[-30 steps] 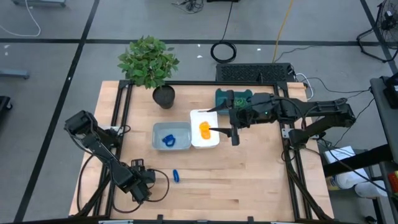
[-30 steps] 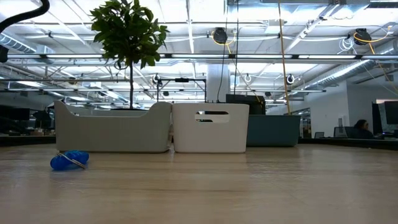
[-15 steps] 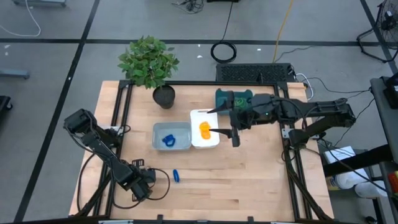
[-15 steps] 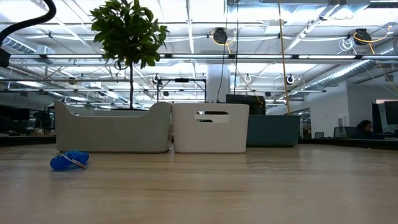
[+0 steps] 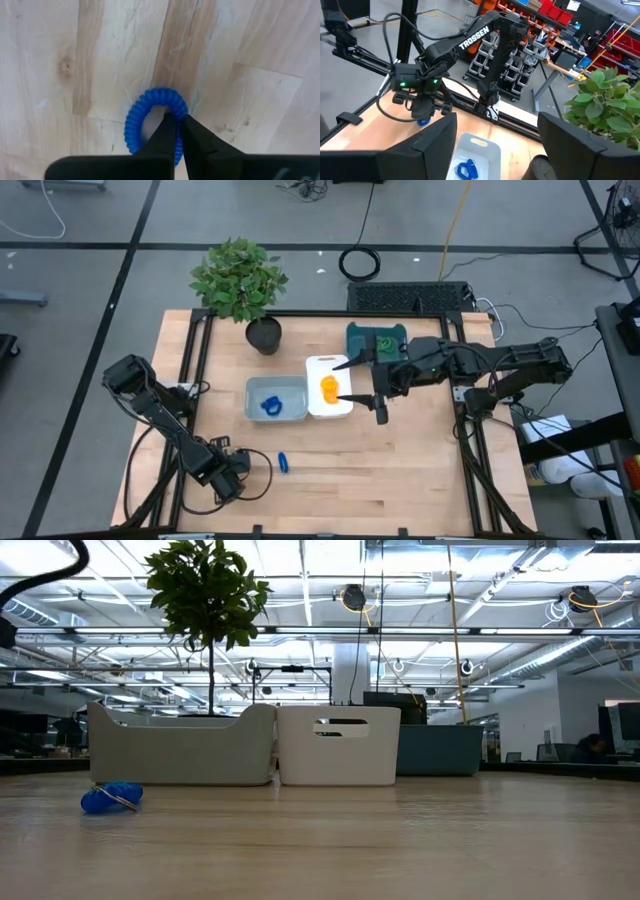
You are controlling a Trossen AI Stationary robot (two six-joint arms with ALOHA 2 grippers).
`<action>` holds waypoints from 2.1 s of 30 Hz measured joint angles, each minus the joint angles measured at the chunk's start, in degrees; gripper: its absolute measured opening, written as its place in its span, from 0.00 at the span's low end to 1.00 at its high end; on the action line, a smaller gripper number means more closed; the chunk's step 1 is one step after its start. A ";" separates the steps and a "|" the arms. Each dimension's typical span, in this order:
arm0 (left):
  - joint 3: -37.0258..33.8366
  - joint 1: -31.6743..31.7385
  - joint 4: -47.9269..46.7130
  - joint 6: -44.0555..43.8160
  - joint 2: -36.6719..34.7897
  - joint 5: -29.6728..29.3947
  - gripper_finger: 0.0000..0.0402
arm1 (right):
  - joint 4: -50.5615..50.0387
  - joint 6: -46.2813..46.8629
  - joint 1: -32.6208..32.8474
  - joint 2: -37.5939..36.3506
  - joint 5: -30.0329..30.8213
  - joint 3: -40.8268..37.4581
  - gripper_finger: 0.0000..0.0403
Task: Sort spring keychains
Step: Put the blue spring keychain into the gray bin
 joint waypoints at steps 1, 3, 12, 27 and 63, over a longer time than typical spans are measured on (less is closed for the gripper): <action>-0.13 -0.08 0.09 -0.11 -0.35 -0.96 0.03 | -0.03 0.02 0.06 0.00 0.00 0.00 0.65; -0.44 -0.22 0.20 -0.26 -1.68 -3.46 0.02 | -0.05 0.90 0.11 0.00 0.00 0.00 0.65; -2.81 -0.37 0.46 -1.45 -14.98 -20.69 0.02 | -2.34 7.30 0.04 -0.35 0.03 -0.02 0.65; -2.60 6.55 10.93 22.93 -34.81 -36.77 0.02 | 12.71 13.86 1.90 -1.20 0.08 -12.38 0.65; -2.45 29.56 58.35 66.78 -32.64 -14.91 0.02 | 53.98 11.93 -0.91 -1.16 -0.09 -33.29 0.65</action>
